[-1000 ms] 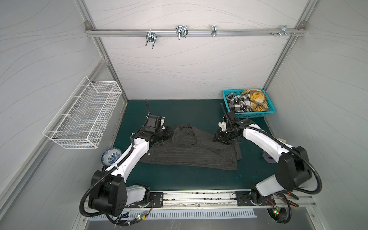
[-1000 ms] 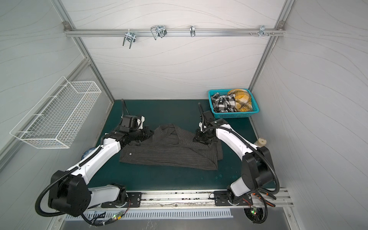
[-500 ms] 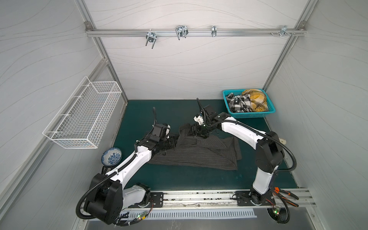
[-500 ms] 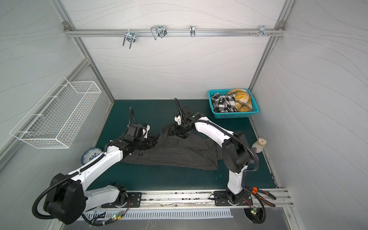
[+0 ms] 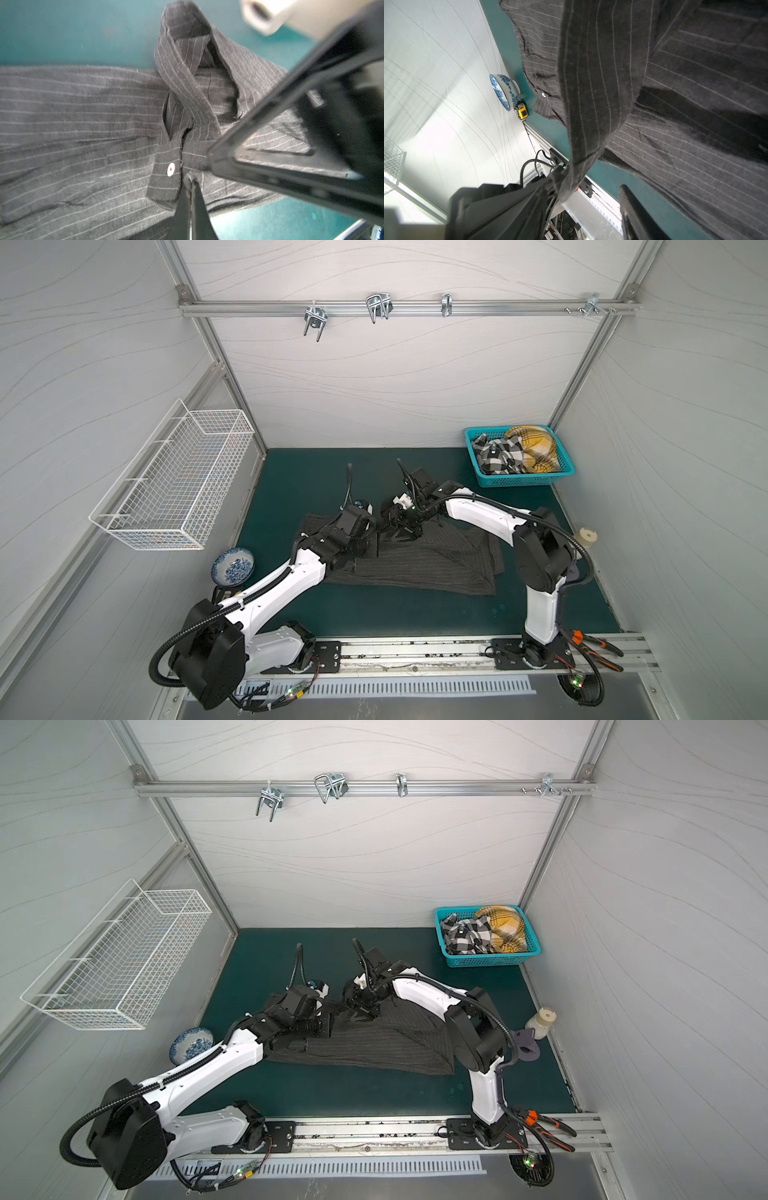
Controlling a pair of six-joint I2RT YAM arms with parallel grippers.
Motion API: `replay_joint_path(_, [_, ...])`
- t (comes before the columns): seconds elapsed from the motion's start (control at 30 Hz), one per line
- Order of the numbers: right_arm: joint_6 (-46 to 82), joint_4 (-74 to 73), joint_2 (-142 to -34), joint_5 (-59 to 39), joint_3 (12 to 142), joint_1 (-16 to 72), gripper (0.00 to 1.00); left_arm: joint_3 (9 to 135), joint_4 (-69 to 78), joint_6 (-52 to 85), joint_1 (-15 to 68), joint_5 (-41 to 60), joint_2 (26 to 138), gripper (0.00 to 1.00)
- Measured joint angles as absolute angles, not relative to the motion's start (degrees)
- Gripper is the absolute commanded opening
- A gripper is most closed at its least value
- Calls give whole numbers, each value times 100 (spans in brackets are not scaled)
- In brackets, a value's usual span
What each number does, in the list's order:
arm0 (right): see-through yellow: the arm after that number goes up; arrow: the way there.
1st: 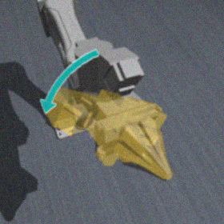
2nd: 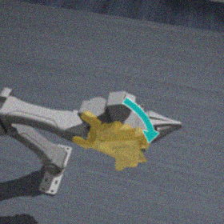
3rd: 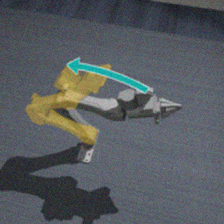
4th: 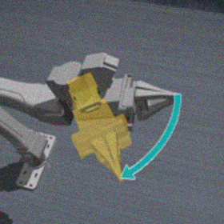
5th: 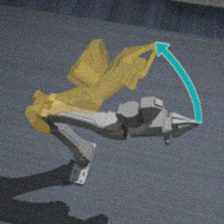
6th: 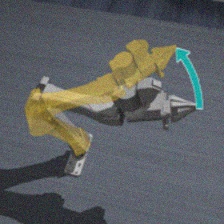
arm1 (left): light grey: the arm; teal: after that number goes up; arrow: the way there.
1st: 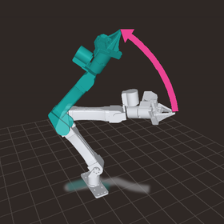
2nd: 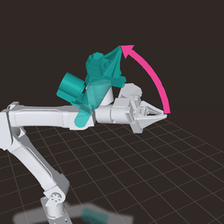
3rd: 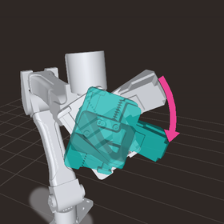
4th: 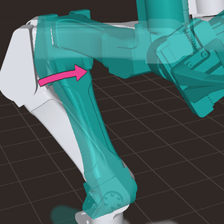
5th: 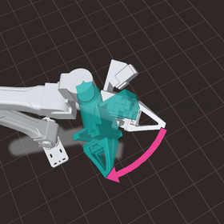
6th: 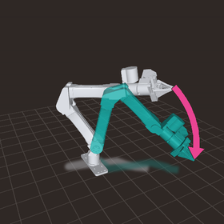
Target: Fold and stack the long sleeve shirts
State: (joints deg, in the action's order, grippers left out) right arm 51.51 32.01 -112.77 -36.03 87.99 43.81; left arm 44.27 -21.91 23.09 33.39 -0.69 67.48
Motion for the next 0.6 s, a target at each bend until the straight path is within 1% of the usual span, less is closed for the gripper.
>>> replay_joint_path(0.1, [5227,3181,-11559,-3677,8906,4410,15,4427,-2198,2274,3363,-119,6681,0])
replay_joint_path(0.17, [5288,3153,-11692,-3778,8927,4429,1,4427,-2202,2270,3371,-128,6641,0])
replay_joint_path(0.2, [5321,3109,-11734,-3850,8934,4429,0,4427,-2209,2270,3376,-139,6641,0])
replay_joint_path(0.23, [5339,3087,-11745,-3859,8938,4429,0,4427,-2222,2274,3385,-167,6648,7])
replay_joint_path(0.27, [5356,3063,-11747,-3879,8938,4425,0,4429,-2252,2296,3391,-242,6659,26])
replay_joint_path(0.3, [5378,3006,-11747,-3896,8938,4412,0,4438,-2300,2342,3391,-349,6676,43])
replay_joint_path(0.33, [5411,2928,-11743,-3909,8930,4394,0,4484,-2408,2429,3382,-464,6713,53])
replay_joint_path(0.37, [5443,2838,-11732,-3916,8908,4364,0,4578,-2598,2596,3341,-591,6783,60])
replay_joint_path(0.43, [5470,2707,-11701,-3900,8866,4292,0,4834,-3065,3114,3079,-703,6963,67])
replay_joint_path(0.47, [5470,2648,-11668,-3885,8827,4252,0,4958,-3310,3411,2808,-657,7039,74])
replay_joint_path(0.5, [5472,2580,-11622,-3865,8770,4217,0,5011,-3476,3728,2432,-504,7074,98])
replay_joint_path(0.6, [5607,2198,-11463,-3865,8453,4156,0,4823,-3682,4587,1253,224,6982,100])
